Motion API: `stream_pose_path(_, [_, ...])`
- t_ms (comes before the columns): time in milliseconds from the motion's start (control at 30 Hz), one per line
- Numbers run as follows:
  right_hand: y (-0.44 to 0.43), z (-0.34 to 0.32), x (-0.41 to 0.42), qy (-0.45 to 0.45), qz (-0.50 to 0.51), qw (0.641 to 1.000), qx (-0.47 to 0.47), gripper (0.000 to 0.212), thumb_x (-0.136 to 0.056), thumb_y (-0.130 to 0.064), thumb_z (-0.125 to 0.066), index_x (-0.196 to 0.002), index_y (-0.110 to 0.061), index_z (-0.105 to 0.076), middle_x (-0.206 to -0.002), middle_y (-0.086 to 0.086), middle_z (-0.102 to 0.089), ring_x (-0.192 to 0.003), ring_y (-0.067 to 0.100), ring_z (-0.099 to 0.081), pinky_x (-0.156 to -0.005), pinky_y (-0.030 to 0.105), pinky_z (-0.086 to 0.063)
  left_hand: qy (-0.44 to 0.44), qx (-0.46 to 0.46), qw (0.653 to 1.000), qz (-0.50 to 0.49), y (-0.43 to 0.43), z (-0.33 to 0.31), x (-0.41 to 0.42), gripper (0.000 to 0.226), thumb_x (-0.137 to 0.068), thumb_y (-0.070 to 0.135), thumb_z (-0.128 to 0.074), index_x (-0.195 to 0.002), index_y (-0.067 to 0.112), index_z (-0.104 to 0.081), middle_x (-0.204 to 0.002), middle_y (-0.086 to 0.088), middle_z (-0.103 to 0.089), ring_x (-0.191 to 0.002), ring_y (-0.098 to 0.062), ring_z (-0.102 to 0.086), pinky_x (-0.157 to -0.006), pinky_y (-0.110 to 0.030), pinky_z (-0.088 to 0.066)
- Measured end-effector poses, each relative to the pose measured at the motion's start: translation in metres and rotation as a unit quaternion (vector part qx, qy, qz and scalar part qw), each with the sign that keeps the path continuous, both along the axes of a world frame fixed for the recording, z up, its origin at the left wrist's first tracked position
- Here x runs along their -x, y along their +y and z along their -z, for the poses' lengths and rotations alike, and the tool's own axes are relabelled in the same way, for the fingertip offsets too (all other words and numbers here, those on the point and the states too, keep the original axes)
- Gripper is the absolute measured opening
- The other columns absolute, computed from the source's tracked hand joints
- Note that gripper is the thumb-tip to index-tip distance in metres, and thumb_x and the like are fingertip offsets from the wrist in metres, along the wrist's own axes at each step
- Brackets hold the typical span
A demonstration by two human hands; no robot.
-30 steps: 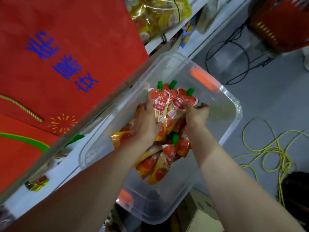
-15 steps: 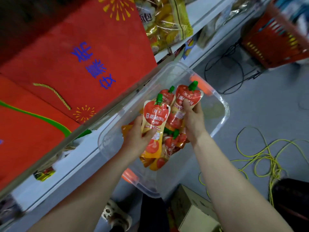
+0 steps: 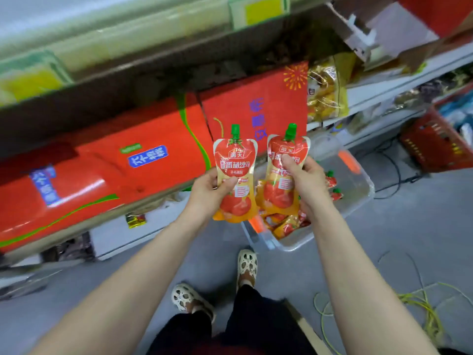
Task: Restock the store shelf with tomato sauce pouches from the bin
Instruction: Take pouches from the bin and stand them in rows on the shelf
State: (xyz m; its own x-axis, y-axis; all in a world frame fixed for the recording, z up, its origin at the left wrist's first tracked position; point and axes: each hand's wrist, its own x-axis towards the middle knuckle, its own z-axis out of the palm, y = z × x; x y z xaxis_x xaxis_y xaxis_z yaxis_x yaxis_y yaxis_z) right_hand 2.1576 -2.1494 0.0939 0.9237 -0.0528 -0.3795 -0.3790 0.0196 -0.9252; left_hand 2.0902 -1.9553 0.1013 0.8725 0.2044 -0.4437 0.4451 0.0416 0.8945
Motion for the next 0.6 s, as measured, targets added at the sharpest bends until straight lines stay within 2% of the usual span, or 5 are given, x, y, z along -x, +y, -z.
stream_pose_path(133, [0.055,-0.048,0.026,-0.042,-0.059,0.997,0.002,0.003,-0.086,-0.025,-0.074,-0.085,-0.022,-0.072,-0.093,0.004,-0.076,-0.091,0.022,-0.07,-0.09,0.05,-0.055,-0.058,0.004,0.997,-0.055,0.059,-0.047,0.043,0.02,-0.09,0.008,-0.064,-0.109,0.012,-0.065,-0.101,-0.005,-0.074,-0.091,-0.016,-0.07,-0.082,-0.031,-0.056])
stream_pose_path(233, [0.098,-0.083,0.045,-0.084,-0.107,0.991,0.015,0.012,-0.081,-0.034,-0.076,-0.083,-0.023,-0.073,-0.091,0.003,-0.076,-0.087,0.023,-0.07,-0.09,0.056,-0.054,-0.109,0.007,0.99,-0.095,0.106,-0.079,0.077,0.021,-0.091,0.009,-0.063,-0.111,0.013,-0.065,-0.104,-0.007,-0.074,-0.096,-0.021,-0.071,-0.085,-0.035,-0.057])
stream_pose_path(333, [0.146,-0.121,0.063,-0.12,-0.15,0.981,-0.01,0.003,-0.088,-0.023,-0.072,-0.086,-0.021,-0.072,-0.09,0.004,-0.077,-0.087,0.024,-0.071,-0.089,0.056,-0.055,-0.169,-0.005,0.978,-0.124,0.15,-0.112,0.107,0.023,-0.091,0.011,-0.063,-0.114,0.012,-0.065,-0.106,-0.009,-0.074,-0.099,-0.025,-0.07,-0.089,-0.041,-0.055])
stream_pose_path(500, [0.228,-0.19,0.093,-0.206,-0.222,0.953,-0.022,0.003,-0.088,-0.019,-0.071,-0.092,-0.018,-0.072,-0.091,0.007,-0.077,-0.085,0.023,-0.072,-0.085,0.049,-0.056,-0.25,-0.025,0.952,-0.178,0.221,-0.167,0.149,0.018,-0.09,0.011,-0.064,-0.104,0.021,-0.067,-0.101,-0.005,-0.075,-0.095,-0.021,-0.071,-0.084,-0.039,-0.056])
stream_pose_path(600, [0.279,-0.229,0.108,-0.23,-0.263,0.936,-0.049,0.002,-0.087,-0.019,-0.072,-0.088,-0.02,-0.071,-0.088,0.006,-0.077,-0.082,0.023,-0.073,-0.082,0.044,-0.059,-0.28,-0.026,0.935,-0.215,0.262,-0.194,0.17,0.016,-0.09,0.014,-0.064,-0.105,0.017,-0.067,-0.101,-0.007,-0.075,-0.094,-0.022,-0.071,-0.084,-0.039,-0.056])
